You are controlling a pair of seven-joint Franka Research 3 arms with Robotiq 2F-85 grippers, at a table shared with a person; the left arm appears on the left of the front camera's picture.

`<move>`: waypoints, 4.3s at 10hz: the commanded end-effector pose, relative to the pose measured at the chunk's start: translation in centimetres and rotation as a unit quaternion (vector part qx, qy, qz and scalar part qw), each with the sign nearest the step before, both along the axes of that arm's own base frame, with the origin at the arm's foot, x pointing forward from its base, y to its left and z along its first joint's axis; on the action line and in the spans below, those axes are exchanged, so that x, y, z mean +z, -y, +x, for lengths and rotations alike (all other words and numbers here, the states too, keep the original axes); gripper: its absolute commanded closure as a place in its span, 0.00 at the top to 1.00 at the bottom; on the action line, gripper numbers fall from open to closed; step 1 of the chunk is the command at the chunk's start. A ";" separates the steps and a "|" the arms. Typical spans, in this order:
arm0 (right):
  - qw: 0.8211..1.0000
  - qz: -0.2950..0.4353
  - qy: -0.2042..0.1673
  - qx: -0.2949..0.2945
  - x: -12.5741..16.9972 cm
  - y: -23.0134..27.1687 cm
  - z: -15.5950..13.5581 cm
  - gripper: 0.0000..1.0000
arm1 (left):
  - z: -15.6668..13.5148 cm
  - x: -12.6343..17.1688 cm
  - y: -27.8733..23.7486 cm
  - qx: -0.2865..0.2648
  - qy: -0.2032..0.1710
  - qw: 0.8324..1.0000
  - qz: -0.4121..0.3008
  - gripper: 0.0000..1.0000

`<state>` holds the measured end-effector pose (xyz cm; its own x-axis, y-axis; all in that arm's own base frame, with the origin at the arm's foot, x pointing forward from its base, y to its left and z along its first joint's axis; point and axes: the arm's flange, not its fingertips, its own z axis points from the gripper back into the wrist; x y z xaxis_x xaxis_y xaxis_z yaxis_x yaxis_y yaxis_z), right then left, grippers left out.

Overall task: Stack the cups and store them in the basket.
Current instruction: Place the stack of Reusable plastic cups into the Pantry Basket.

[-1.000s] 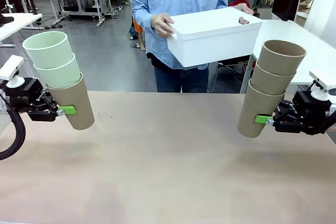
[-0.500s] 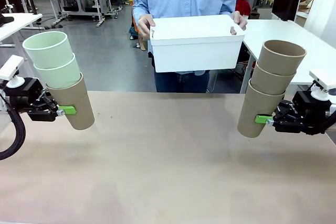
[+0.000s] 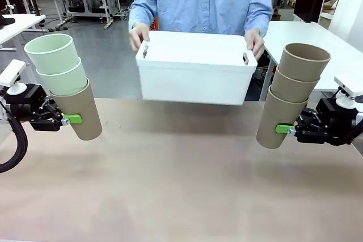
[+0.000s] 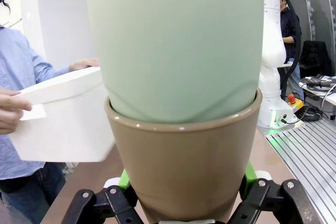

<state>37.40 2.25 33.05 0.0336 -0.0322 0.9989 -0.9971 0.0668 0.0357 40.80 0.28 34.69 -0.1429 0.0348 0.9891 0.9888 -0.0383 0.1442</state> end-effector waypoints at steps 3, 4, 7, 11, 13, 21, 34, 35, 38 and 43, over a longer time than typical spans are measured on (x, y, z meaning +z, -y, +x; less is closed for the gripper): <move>1.000 0.001 0.004 0.000 0.4 0.0 0.0 0.85 | -0.2 0.3 0.1 -0.003 0.006 1.000 -0.003 0.86; 1.000 0.001 0.004 0.000 0.4 0.0 0.0 0.85 | -0.2 0.3 0.1 -0.003 0.006 1.000 -0.003 0.86; 1.000 0.001 0.004 0.000 0.4 0.0 0.0 0.85 | -0.2 0.3 0.1 -0.003 0.006 1.000 -0.003 0.86; 1.000 0.001 0.004 0.000 0.4 0.0 0.0 0.85 | -0.2 0.3 0.1 -0.003 0.006 1.000 -0.003 0.86; 1.000 0.001 0.004 0.000 0.4 0.0 0.0 0.85 | -0.2 0.3 0.1 -0.003 0.006 1.000 -0.003 0.86; 1.000 0.001 0.004 0.000 0.4 0.0 0.0 0.85 | -0.2 0.3 0.1 -0.003 0.006 1.000 -0.003 0.86; 1.000 -0.013 -0.004 0.004 3.3 0.2 -1.3 0.85 | -0.2 0.3 0.1 -0.003 0.006 1.000 -0.003 0.86; 1.000 -0.022 -0.003 -0.001 5.8 0.1 -2.3 0.85 | -0.2 0.3 0.1 -0.003 0.006 1.000 -0.003 0.86; 0.998 -0.065 -0.010 -0.015 12.6 -0.6 -4.6 0.85 | -0.2 0.3 0.1 -0.003 0.006 1.000 -0.003 0.86; 0.970 -0.234 -0.042 -0.059 20.0 -8.1 -3.5 0.85 | -0.2 0.3 0.1 -0.003 0.006 1.000 -0.003 0.86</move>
